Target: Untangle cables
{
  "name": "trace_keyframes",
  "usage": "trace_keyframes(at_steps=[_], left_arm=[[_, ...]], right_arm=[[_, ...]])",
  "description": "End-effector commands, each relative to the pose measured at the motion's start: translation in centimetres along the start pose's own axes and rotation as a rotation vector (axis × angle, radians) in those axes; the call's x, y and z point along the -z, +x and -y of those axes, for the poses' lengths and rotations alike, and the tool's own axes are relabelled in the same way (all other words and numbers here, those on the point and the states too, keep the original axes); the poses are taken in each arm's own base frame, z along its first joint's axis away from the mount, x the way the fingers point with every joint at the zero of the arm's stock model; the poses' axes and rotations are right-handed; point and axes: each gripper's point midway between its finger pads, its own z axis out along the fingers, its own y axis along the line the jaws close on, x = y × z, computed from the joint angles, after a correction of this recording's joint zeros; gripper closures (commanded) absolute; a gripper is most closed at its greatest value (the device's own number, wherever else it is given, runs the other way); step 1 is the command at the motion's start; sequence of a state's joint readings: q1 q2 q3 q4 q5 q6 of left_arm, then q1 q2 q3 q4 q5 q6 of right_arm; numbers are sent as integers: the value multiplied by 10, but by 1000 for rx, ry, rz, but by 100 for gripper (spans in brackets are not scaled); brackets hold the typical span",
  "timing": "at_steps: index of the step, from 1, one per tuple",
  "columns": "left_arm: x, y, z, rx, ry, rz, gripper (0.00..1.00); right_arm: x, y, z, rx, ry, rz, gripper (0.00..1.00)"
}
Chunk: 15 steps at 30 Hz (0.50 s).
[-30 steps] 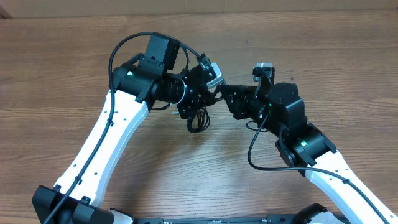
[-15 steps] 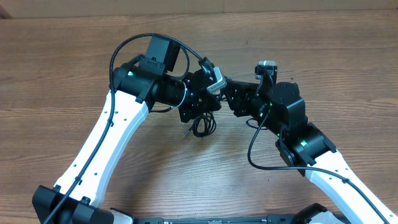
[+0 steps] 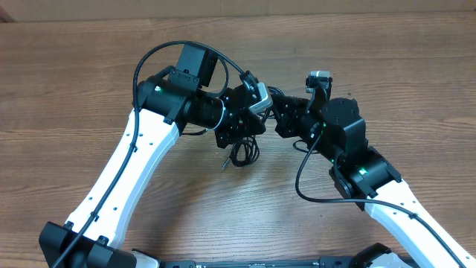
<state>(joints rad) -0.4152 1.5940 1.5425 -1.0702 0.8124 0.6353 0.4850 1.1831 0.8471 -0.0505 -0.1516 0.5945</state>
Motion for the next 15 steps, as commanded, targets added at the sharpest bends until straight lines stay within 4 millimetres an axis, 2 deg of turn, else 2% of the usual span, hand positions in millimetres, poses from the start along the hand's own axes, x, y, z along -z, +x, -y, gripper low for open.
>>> trace_keyframes(at_steps=[1, 2, 5, 8, 9, 13, 14, 15], left_arm=[[-2, -1, 9, -8, 21, -2, 93], [0, -2, 9, 6, 16, 1, 88], [9, -9, 3, 45, -1, 29, 52], [22, -16, -6, 98, -32, 61, 34], [27, -17, -11, 126, -45, 72, 29], [41, -19, -19, 179, -48, 117, 27], [44, -20, -20, 185, -39, 136, 24], [47, -21, -21, 189, -36, 146, 11]], right_arm=[[0, -17, -2, -25, 4, 63, 96], [0, -19, -1, -26, 7, 68, 96], [1, -24, 6, -32, 21, 80, 96], [2, -28, 10, -36, 30, 89, 96], [2, -28, 11, -37, 32, 90, 96], [3, -28, 11, -33, 32, 91, 96], [3, -28, 10, -33, 31, 91, 96], [3, -29, 10, -32, 29, 92, 96]])
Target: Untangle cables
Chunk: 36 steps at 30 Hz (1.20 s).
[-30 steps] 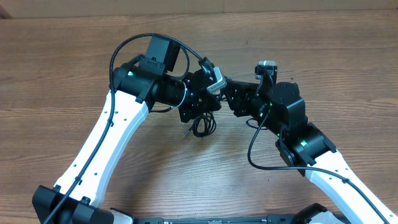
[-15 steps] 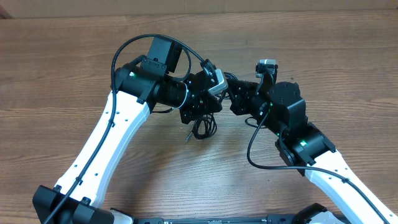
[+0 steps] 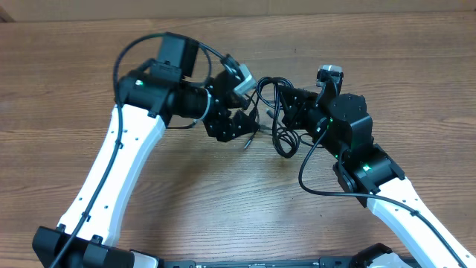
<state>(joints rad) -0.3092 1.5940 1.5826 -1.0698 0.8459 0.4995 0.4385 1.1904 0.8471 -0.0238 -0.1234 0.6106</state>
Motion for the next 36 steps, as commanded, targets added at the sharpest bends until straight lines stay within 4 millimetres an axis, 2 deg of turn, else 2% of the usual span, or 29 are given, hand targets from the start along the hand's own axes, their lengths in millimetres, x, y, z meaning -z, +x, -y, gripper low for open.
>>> trace_keyframes(at_steps=[1, 5, 9, 14, 18, 22, 24, 25, 28, 36], left_arm=[[20, -16, 2, 56, 33, 88, 0], [34, -17, -16, 242, -3, 125, 0], [35, -17, -17, 343, 1, 128, 0], [32, -19, -10, 578, 49, 122, 0], [32, -22, -17, 623, 18, 136, 0], [30, -5, -38, 934, -130, 110, 0], [27, 1, -42, 1051, -184, 103, 0], [25, 0, -40, 1086, -186, 101, 4], [17, -2, -35, 1154, -192, 99, 15], [5, -2, -31, 1235, -248, 95, 17]], right_arm=[[1, -10, -9, -5, -29, 26, 96], [2, -14, -23, 4, -96, 32, 96], [3, -15, -25, 6, -106, 36, 96], [3, -13, -32, 11, -145, 22, 96], [4, -12, -36, 13, -168, 10, 96], [5, -14, -41, 18, -190, 17, 96], [6, -15, -44, 21, -206, 19, 96], [6, -15, -44, 22, -205, 20, 96], [6, -15, -44, 23, -205, 20, 96], [6, -14, -45, 34, -209, 18, 96]])
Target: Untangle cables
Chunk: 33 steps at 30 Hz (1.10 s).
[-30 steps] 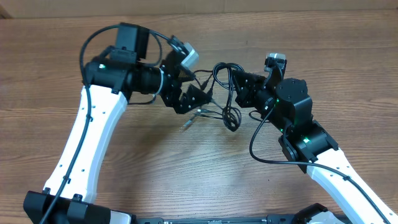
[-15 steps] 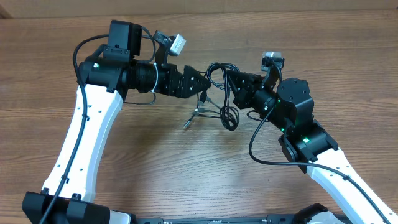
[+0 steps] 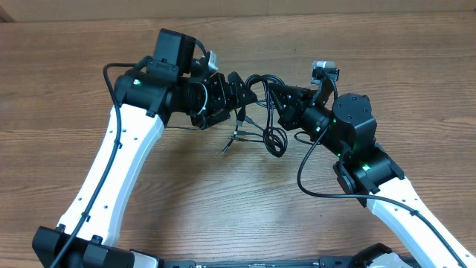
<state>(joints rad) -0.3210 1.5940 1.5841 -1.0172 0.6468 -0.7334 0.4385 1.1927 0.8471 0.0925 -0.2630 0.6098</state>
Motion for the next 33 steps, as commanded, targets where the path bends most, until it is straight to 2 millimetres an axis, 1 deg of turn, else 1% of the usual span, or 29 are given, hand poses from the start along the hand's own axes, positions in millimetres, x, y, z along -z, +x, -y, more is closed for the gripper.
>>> trace_keyframes(at_steps=[1, 5, 7, 8, 9, 10, 12, 16, 17, 18, 20, 21, 23, 26, 27, 28, 33], left_arm=[[4, -4, 5, 70, -29, 56, 18], [3, -4, 4, 167, -36, 67, 17], [3, -5, 4, 197, -35, 72, 20], [2, -5, 4, 196, -38, 77, 25], [2, -7, 6, 186, -40, 87, 39], [0, -6, 8, 178, -35, 86, 50], [-1, -5, 9, 172, -38, 89, 53], [-5, -3, 9, 163, -60, 101, 53], [-5, -2, 10, 162, -59, 99, 55], [-6, -1, 10, 167, -59, 97, 64], [-6, -1, 10, 167, -59, 98, 73], [-6, -1, 10, 167, -59, 97, 82], [-6, -1, 10, 166, -59, 97, 85], [-6, -1, 10, 161, -60, 98, 87], [-6, -2, 11, 148, -58, 99, 90], [-6, -2, 12, 122, -57, 101, 95], [-5, -7, 13, -1, -62, 119, 96]], right_arm=[[1, -8, -10, 12, -33, 16, 96], [1, -7, -12, 19, -43, 8, 96], [1, -7, -12, 19, -43, 8, 96], [1, -6, -12, 19, -44, 6, 96], [1, -6, -13, 19, -50, 2, 96], [2, -5, -14, 19, -55, -3, 96], [1, -4, -13, 18, -53, -6, 96], [2, 0, -17, 17, -74, -27, 96], [2, 0, -17, 17, -75, -27, 96], [2, 0, -17, 17, -75, -27, 96], [2, 0, -17, 17, -75, -27, 96], [2, 0, -17, 17, -75, -27, 96], [2, 0, -17, 17, -74, -27, 96], [2, 0, -16, 16, -72, -29, 96], [2, 1, -16, 15, -70, -32, 96], [2, 1, -16, 14, -69, -33, 96], [2, 1, -16, 14, -69, -33, 96]])
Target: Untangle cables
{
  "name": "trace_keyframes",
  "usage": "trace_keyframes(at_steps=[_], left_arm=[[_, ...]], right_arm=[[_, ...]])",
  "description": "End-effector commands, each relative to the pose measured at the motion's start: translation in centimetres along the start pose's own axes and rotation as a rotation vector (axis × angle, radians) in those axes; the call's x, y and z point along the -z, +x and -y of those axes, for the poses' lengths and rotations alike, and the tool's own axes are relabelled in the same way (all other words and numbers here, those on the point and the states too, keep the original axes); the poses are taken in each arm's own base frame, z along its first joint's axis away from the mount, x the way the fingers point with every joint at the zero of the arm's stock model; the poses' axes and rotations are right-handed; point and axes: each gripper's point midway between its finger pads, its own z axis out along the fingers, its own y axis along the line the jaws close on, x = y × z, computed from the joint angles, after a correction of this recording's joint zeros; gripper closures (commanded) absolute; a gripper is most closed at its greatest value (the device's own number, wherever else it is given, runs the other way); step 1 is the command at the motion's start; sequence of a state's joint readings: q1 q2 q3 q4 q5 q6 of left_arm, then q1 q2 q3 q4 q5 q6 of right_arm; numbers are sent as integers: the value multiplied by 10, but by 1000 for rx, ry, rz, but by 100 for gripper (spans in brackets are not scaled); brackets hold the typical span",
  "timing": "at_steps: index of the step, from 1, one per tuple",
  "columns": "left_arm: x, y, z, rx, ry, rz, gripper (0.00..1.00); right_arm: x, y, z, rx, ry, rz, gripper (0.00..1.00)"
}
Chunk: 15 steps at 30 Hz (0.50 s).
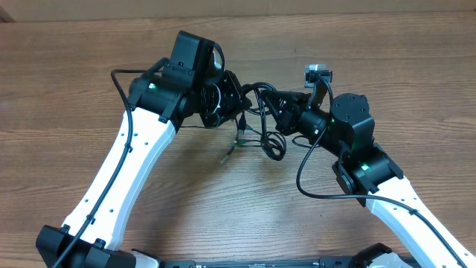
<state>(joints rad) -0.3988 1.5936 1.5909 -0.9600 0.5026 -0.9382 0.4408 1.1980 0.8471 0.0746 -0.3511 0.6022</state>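
A tangle of black cables [262,119] hangs between my two grippers above the wooden table [387,67]. One loop [274,143] sags toward the table, and thin plug ends [236,138] trail down to the left. My left gripper [241,98] grips the tangle's left side, its fingers mostly hidden under the wrist. My right gripper [278,104] holds the right side from the opposite direction. Both look shut on the cable. Only a short gap separates them.
Each arm's own black supply cable loops beside it, the left one [123,74] and the right one [301,179]. The arm bases [74,246] stand at the near table edge.
My left wrist has rolled over and shifted right, closer to the right gripper. The cable between them is less stretched and the loop and plug ends hang a little further right. The right arm has barely moved.
First both grippers were close together over a bunched cable near the table. Then they stood apart with loops drawn out between them, and later wider apart with strands stretched. Now the left gripper is nearer again and the cable is slacker.
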Motion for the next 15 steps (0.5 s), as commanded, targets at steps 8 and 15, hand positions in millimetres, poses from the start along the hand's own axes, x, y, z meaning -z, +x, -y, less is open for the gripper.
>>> trace_keyframes(at_steps=[8, 15], left_arm=[[8, -16, -4, -332, -68, 99, 96], [8, -19, -1, -566, -73, 110, 96]], right_arm=[[3, -10, -4, 8, 0, 27, 96], [3, -8, -3, 5, 5, 20, 95]])
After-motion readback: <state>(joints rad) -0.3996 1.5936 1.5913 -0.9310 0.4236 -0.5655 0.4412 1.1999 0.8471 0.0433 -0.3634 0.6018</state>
